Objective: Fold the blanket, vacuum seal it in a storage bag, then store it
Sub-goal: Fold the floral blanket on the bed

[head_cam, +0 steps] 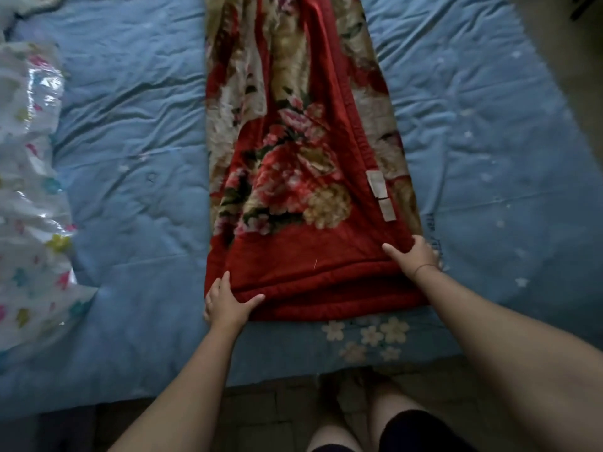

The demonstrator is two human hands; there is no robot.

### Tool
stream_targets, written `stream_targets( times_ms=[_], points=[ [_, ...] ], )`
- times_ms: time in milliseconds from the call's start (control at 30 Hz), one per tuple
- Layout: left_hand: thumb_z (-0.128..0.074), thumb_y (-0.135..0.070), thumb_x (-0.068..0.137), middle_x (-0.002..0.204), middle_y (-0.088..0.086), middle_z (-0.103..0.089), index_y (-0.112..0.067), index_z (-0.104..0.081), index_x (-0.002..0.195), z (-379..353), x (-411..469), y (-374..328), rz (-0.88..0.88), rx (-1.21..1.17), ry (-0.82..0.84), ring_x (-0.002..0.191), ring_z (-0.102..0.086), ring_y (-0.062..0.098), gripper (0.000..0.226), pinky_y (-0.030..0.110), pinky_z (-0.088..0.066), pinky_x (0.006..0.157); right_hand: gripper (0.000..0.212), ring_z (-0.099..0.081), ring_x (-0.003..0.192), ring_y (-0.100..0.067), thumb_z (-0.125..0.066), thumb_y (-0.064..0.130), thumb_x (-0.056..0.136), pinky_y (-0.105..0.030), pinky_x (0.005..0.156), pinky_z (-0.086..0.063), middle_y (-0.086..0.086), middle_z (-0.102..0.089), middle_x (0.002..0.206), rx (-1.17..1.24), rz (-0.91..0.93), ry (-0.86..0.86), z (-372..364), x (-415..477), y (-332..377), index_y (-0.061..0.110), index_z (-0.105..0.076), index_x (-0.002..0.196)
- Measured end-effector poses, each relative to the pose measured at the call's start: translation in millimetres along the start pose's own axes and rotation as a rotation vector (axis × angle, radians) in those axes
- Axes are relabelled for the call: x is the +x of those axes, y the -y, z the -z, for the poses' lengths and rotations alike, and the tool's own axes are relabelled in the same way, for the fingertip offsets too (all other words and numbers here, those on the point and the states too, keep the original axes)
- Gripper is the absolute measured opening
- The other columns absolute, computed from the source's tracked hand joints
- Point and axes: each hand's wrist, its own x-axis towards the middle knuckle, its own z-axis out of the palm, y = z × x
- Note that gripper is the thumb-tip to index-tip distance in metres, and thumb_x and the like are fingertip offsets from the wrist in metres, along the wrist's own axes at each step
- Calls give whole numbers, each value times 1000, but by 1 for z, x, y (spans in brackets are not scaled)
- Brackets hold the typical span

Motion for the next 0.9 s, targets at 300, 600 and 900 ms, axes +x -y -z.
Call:
stream_targets(
  times_ms=[300,600,900],
  points=[
    [-68,-53,82,158,6,-25,-18,-28,152,-21,12,4,-29,-81,-36,145,-21,26,88,48,-23,115,23,-63,85,-39,-63,27,90,-41,71,-44,-20,-66,82,187,4,-143,17,-39,-104,4,-65,89],
    [-71,-41,85,137,14,-51,-2,-44,138,-15,38,26,143,-473,-65,128,-48,32,71,45,-37,110,44,-58,104,-36,-73,42,79,-43,93,-47,-19,-63,111,307,-189,-80,-5,9,-89,8,-57,103],
    [-66,-35,91,104,17,-68,-3,-67,113,9,35,55,156,-520,22,96,-63,32,39,37,-47,82,34,-64,86,-21,-75,38,76,-32,83,-49,-5,-69,92,541,21,41,21,-2,-59,13,-67,97]
  ],
)
